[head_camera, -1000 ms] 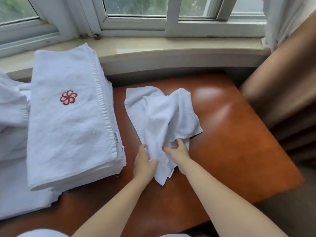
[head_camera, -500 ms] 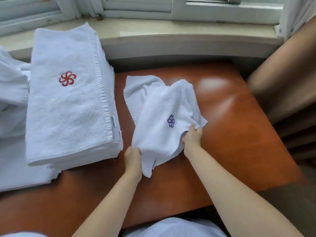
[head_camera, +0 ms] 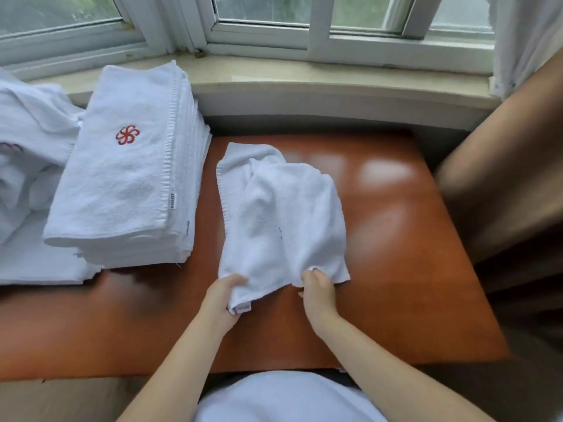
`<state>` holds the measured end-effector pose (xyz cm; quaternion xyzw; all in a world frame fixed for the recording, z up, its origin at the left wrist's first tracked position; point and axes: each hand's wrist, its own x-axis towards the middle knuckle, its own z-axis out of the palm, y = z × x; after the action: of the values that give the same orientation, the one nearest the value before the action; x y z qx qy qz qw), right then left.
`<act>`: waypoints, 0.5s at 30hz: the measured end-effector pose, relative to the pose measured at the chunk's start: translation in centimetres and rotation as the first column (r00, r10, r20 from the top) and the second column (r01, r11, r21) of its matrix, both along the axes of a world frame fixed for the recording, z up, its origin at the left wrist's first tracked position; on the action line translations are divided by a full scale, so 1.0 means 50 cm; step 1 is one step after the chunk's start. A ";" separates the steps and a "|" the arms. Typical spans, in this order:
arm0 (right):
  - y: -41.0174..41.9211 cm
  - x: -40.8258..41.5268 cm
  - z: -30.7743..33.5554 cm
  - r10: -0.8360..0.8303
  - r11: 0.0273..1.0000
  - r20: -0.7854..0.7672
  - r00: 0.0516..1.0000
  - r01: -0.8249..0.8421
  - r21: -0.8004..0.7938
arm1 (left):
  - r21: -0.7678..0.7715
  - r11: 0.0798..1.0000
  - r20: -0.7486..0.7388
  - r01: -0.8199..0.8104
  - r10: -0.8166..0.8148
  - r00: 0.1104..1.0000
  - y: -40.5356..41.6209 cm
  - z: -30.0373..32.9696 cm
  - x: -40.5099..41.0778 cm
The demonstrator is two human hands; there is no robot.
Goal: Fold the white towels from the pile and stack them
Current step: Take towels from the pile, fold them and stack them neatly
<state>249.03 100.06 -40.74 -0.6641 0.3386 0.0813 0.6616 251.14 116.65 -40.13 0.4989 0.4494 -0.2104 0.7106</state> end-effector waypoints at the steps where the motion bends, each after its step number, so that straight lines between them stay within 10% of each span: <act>1: 0.013 -0.014 -0.008 0.049 0.999 -0.061 0.997 -0.048 0.005 | 0.083 0.994 -0.028 0.075 -0.073 0.997 -0.003 -0.004 -0.004; 8: -0.068 0.060 0.011 -0.120 0.881 -0.029 0.992 0.093 -0.464 | 0.403 0.893 -0.101 0.200 -0.174 0.980 0.011 0.007 -0.008; 15: -0.095 0.118 -0.012 0.466 0.493 -0.233 0.854 -0.469 -0.733 | 0.539 0.821 0.125 0.189 -0.299 0.946 0.030 -0.006 0.028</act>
<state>254.95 95.29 -41.34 -0.9461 0.1488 0.1067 0.2671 252.54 118.16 -40.43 0.7445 0.3463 -0.1186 0.5584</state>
